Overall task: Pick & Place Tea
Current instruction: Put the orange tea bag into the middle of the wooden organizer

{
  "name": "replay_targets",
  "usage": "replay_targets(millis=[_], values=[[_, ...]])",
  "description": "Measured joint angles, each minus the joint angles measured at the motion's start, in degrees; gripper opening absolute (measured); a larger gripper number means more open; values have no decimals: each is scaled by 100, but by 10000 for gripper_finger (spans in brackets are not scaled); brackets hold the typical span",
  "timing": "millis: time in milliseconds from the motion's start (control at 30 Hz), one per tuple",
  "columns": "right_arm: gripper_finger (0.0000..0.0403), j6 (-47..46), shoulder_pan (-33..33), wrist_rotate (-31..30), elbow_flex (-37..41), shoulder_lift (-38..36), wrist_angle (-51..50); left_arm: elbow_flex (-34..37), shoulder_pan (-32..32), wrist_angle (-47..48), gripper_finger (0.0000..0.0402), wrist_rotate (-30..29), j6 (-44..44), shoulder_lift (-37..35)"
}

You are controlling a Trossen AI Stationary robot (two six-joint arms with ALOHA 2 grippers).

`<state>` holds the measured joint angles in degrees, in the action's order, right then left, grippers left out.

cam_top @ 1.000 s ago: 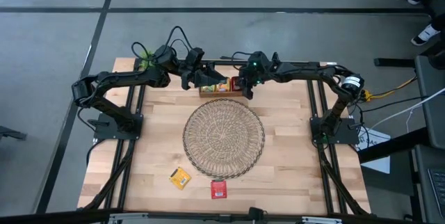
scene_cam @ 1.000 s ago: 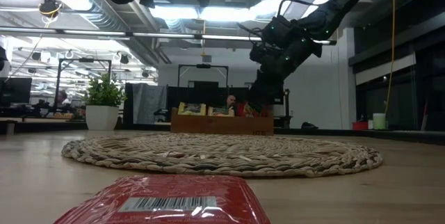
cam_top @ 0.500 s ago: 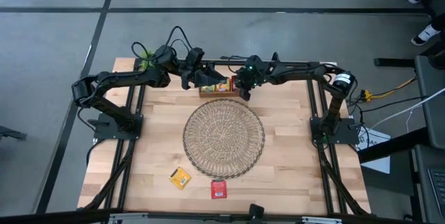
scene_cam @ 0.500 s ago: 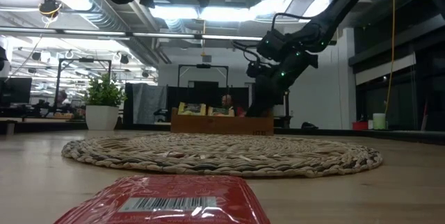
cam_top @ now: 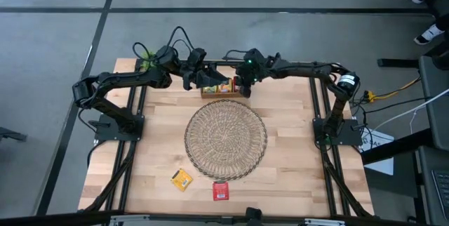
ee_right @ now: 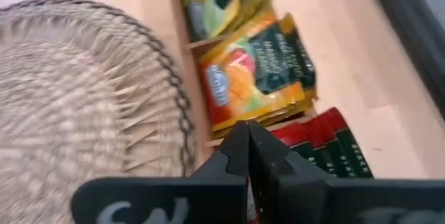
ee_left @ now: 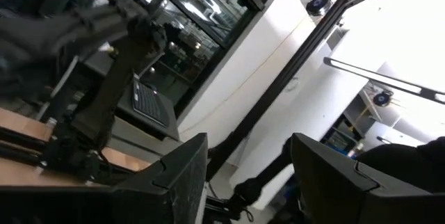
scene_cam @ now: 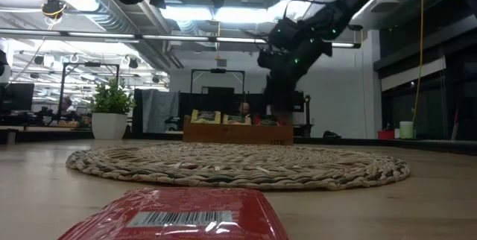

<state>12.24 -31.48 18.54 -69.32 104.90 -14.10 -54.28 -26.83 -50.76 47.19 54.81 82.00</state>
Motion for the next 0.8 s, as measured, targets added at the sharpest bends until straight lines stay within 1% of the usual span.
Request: replay_targets(millis=[67,167,200,267,367,433,500,567,667,733,800], values=[[2,25,22,320,-282,-4,-521,0,0,0,202,103,84,0],[3,78,106,1066,-607,-9,-1410,0,85,37,202,255,41,-46],[2,134,161,1219,-679,-12,-1684,0,131,54,202,265,-4,-67],[2,208,293,1273,-758,-80,-2164,0,198,246,202,301,-78,-124],[2,262,487,1231,-714,-322,-2451,0,236,842,202,305,-330,-321],[3,141,622,1216,-601,-542,-2465,0,236,1552,202,236,-619,-515],[3,-40,744,1200,-482,-803,-2460,0,238,2467,202,113,-993,-728],[3,-274,866,1150,-395,-1105,-2448,0,245,3553,202,-148,-1424,-998],[4,-562,1047,1003,-303,-1565,-2414,0,377,5069,202,-918,-2054,-1445],[4,-748,1173,933,-259,-1876,-2273,0,538,5889,202,-1510,-2334,-1734],[4,-911,1334,935,-258,-2136,-2084,0,747,6372,202,-2085,-2499,-2003]])
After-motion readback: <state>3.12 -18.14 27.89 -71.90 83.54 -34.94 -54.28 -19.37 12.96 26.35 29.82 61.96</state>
